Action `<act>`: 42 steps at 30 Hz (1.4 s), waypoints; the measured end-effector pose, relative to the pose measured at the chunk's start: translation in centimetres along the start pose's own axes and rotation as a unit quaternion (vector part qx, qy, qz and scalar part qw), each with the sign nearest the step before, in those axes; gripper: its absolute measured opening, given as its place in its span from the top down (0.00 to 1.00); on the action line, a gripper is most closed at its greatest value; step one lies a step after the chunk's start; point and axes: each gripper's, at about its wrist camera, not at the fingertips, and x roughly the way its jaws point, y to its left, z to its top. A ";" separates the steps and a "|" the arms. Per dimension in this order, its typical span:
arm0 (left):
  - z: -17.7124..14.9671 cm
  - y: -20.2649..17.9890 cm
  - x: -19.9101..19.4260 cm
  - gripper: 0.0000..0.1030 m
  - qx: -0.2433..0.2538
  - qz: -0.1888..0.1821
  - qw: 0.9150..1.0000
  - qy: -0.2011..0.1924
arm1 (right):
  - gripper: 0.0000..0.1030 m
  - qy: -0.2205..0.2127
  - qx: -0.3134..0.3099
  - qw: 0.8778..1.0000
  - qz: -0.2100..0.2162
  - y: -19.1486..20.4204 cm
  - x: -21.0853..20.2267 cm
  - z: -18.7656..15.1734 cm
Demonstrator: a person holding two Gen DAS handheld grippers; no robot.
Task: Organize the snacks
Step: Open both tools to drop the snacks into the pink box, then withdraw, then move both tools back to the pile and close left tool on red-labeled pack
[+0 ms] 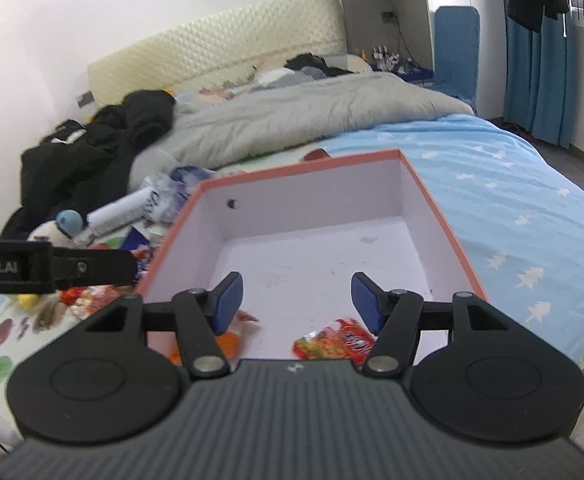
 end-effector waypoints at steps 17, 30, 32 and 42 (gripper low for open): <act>-4.3 2.6 -9.1 0.13 -0.011 0.025 0.999 -0.045 | 0.39 -0.033 -0.030 0.997 0.061 5.3 -6.1 -2.0; -8.6 5.1 -14.2 0.13 -0.031 0.063 0.996 -0.056 | 0.39 -0.031 -0.048 0.995 0.077 8.5 -8.6 -5.0; -9.3 5.7 -15.0 0.13 -0.040 0.068 0.995 -0.057 | 0.39 -0.023 -0.048 0.995 0.080 8.9 -9.0 -5.7; -11.9 8.1 -17.0 0.13 -0.072 0.088 0.992 -0.052 | 0.39 -0.006 -0.075 0.992 0.102 11.0 -10.4 -7.7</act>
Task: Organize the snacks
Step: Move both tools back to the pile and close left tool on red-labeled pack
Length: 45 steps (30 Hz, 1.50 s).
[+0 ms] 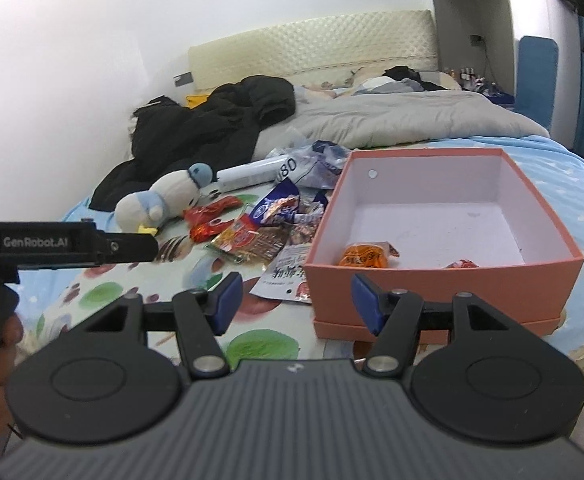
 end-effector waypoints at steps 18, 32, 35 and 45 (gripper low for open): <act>3.4 5.9 5.7 0.14 -0.049 0.009 0.999 -0.016 | 0.40 -0.028 -0.042 0.999 0.007 3.4 5.9 2.7; 3.9 14.4 15.0 0.21 -0.168 -0.013 0.985 0.022 | 0.41 0.016 -0.091 0.994 -0.059 7.5 17.1 2.1; 4.3 15.7 17.6 0.28 -0.180 -0.023 0.983 0.032 | 0.42 0.028 -0.094 0.992 -0.083 8.0 20.2 1.3; 5.8 17.9 26.0 0.42 -0.157 -0.042 0.985 0.064 | 0.42 0.040 -0.137 0.977 -0.157 8.1 27.4 0.9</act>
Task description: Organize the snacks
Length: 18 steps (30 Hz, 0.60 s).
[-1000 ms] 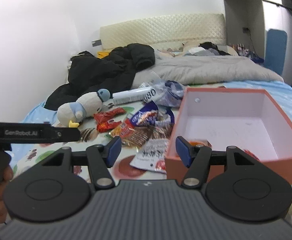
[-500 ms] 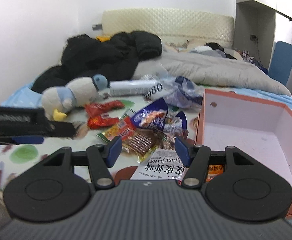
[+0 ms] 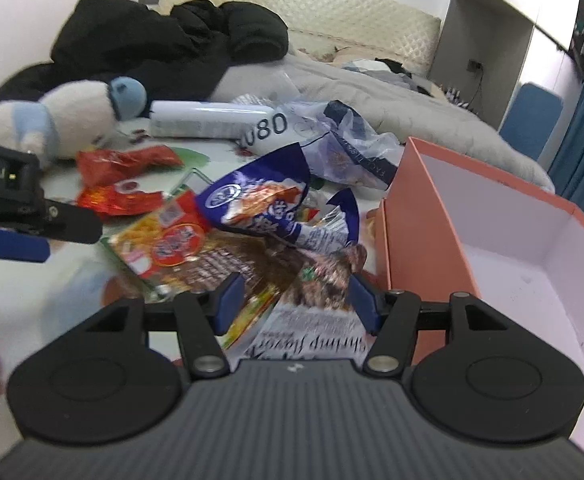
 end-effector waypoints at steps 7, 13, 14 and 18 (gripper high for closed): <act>1.8 -0.1 4.3 0.50 0.009 -0.002 0.999 0.038 | 0.46 0.006 -0.075 0.995 -0.069 1.5 3.3 -0.1; 2.1 -0.6 6.0 0.65 0.031 0.026 0.997 0.067 | 0.47 0.043 -0.101 0.990 -0.092 1.8 4.8 -0.2; 2.1 -0.7 6.0 0.71 0.034 0.028 0.997 0.069 | 0.47 0.048 -0.099 0.990 -0.093 1.8 5.0 -0.1; 1.8 -0.8 5.2 0.96 0.041 0.022 0.997 0.058 | 0.65 0.052 -0.105 0.989 -0.086 2.1 5.1 -0.1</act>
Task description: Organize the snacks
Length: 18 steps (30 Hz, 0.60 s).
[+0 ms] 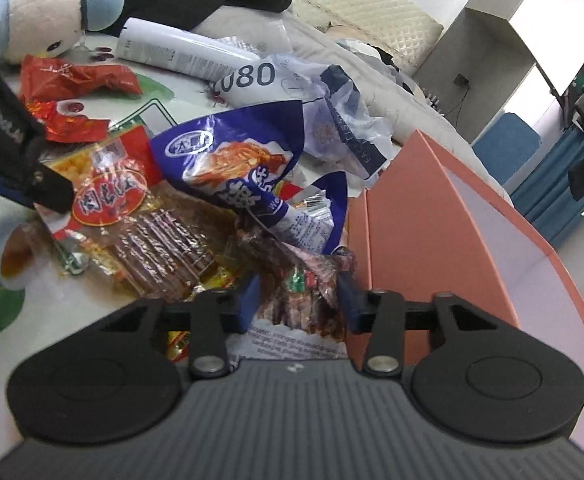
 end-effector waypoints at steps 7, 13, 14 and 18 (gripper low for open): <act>-3.2 0.2 -2.8 0.99 0.001 -0.013 0.999 -0.044 | 0.70 -0.037 0.025 0.999 0.007 0.2 -1.0 -1.0; -6.3 0.9 -7.2 1.00 -0.010 0.004 0.998 -0.056 | 0.70 -0.053 0.035 0.998 0.026 -0.3 -4.3 -1.9; -6.8 1.0 -7.9 1.00 -0.010 0.008 0.998 -0.059 | 0.70 -0.053 0.035 0.997 0.032 -0.4 -4.9 -2.0; -8.7 1.7 -10.2 1.00 -0.027 0.014 0.998 -0.061 | 0.70 -0.061 0.035 0.995 0.064 -0.9 -7.4 -2.3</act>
